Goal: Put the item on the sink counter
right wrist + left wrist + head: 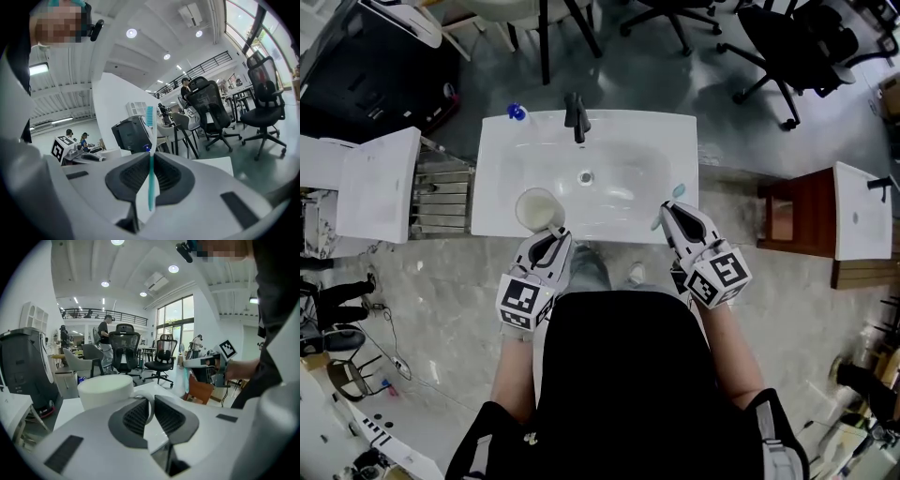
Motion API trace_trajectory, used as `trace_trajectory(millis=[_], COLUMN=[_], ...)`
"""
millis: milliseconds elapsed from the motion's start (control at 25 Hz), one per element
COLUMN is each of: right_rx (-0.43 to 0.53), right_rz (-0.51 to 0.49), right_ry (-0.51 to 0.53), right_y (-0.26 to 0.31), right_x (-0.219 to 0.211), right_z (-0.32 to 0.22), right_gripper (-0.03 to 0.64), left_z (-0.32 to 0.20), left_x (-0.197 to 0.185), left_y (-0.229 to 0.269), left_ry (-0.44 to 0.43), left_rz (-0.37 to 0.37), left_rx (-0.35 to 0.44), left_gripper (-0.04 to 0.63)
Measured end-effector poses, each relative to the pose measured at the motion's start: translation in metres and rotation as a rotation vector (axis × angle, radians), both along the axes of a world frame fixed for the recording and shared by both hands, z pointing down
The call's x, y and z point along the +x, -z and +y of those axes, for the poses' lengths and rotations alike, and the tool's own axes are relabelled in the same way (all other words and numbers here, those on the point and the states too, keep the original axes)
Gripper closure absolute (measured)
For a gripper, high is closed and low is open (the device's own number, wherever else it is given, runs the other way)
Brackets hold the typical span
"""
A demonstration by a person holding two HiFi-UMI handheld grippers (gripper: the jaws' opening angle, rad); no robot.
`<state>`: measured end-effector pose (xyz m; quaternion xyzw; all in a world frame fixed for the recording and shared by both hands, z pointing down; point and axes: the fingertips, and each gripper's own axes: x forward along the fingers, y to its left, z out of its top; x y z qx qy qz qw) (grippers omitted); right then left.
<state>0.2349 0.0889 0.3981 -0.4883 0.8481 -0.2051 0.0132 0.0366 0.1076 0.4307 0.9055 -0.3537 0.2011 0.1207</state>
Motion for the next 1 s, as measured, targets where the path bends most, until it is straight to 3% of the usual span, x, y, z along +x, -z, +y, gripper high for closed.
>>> trace_trajectory(millis=[520,1000], right_rx=[-0.032,-0.089], right_rz=[0.05,0.111], right_ry=[-0.075,-0.253], right_y=[0.004,-0.003], right_x=[-0.066,-0.09], right_z=[-0.067,-0.087], right_gripper=[0.571,0.571], left_z=[-0.088,-0.142], left_x=[-0.031,-0.03], left_y=[-0.022,-0.066], left_ry=[-0.175,-0.399], left_rz=[0.029,0.046], left_rx=[-0.031,-0.054], left_gripper=[0.545,0.545])
